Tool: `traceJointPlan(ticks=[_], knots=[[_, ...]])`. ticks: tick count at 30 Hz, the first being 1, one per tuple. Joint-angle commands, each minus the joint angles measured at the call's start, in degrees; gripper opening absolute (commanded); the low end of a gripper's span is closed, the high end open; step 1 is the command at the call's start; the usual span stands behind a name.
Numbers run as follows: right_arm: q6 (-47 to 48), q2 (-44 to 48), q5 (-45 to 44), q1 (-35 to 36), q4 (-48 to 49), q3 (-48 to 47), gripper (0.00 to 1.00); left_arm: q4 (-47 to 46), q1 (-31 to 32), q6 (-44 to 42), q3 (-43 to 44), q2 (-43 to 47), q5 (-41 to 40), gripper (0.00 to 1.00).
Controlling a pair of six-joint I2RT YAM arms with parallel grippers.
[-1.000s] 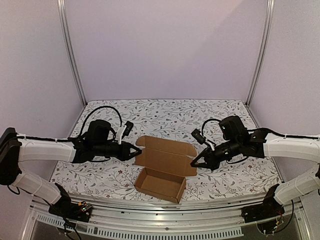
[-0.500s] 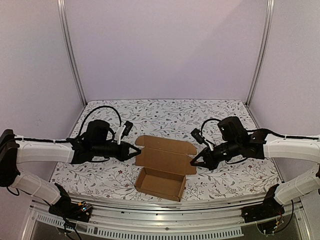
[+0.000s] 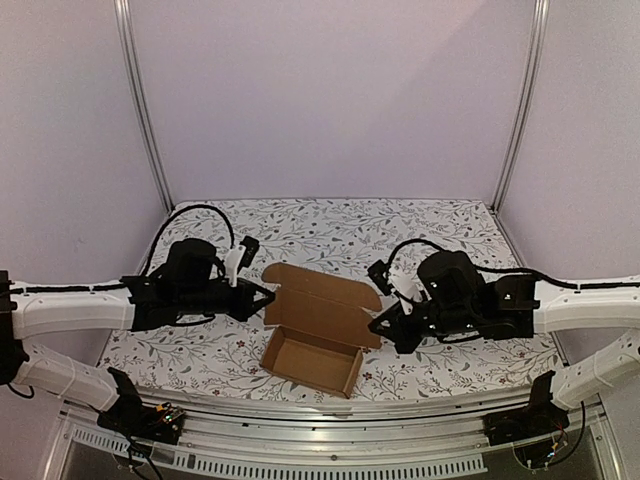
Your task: Fold the paper box
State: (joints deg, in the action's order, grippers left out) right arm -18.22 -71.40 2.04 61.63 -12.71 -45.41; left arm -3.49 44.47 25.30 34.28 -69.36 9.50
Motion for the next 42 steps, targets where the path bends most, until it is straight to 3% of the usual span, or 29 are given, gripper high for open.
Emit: traceJointPlan(ticks=[1,5,20,42], knots=[[-4.5,-1.7,-16.9,3.4,1.8,-2.7,0.0,3.3,1.8,0.8,1.2,1.3,-5.3,0.0],[-7.5,-5.9,-26.2,6.0,1.6,-4.9,0.0,4.9,3.0,1.3,1.0,2.0,-7.6,0.0],[-21.0,-15.9,-47.1,12.0,1.4,-10.6,0.0,4.6,7.8,5.7,1.0,1.9,-16.4,0.0],[-35.5,-26.8,-61.4,17.8,-2.7,-14.4,0.0,9.2,18.7,15.1,4.3,-4.5,-33.9,0.0]])
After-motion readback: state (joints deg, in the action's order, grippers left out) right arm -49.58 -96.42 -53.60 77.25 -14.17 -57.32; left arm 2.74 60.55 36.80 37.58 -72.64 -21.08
